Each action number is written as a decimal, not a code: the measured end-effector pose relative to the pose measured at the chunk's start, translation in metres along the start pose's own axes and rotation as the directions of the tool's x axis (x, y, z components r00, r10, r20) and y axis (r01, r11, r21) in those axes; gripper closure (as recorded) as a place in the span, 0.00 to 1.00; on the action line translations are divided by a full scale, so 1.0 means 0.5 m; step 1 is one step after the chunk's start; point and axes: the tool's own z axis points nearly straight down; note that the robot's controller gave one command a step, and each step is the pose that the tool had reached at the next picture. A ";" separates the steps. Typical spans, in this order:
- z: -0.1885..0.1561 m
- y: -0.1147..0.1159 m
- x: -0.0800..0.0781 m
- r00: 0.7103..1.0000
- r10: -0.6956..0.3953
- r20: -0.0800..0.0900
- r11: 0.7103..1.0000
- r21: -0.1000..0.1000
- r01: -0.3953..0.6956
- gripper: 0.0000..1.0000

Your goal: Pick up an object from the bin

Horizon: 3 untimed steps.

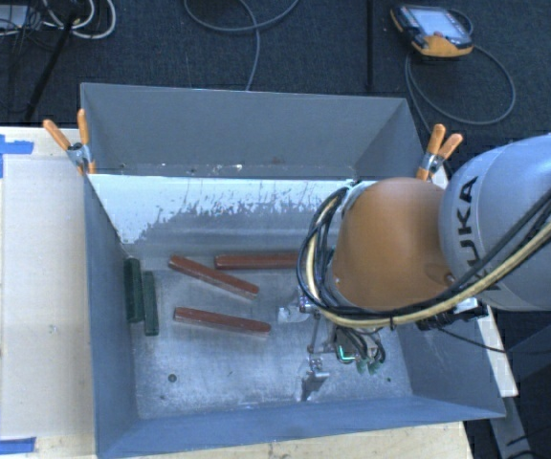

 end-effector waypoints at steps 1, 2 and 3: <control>-0.006 -0.001 -0.004 1.000 0.003 0.007 1.000 -0.001 -0.003 0.00; 0.207 0.028 -0.159 0.999 -0.036 0.018 0.999 -0.002 0.036 1.00; 0.207 0.028 -0.159 0.999 -0.035 0.018 0.999 -0.002 0.035 1.00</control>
Offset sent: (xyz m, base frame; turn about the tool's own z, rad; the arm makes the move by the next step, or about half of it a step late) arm 0.0739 0.0142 -0.1106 -0.0388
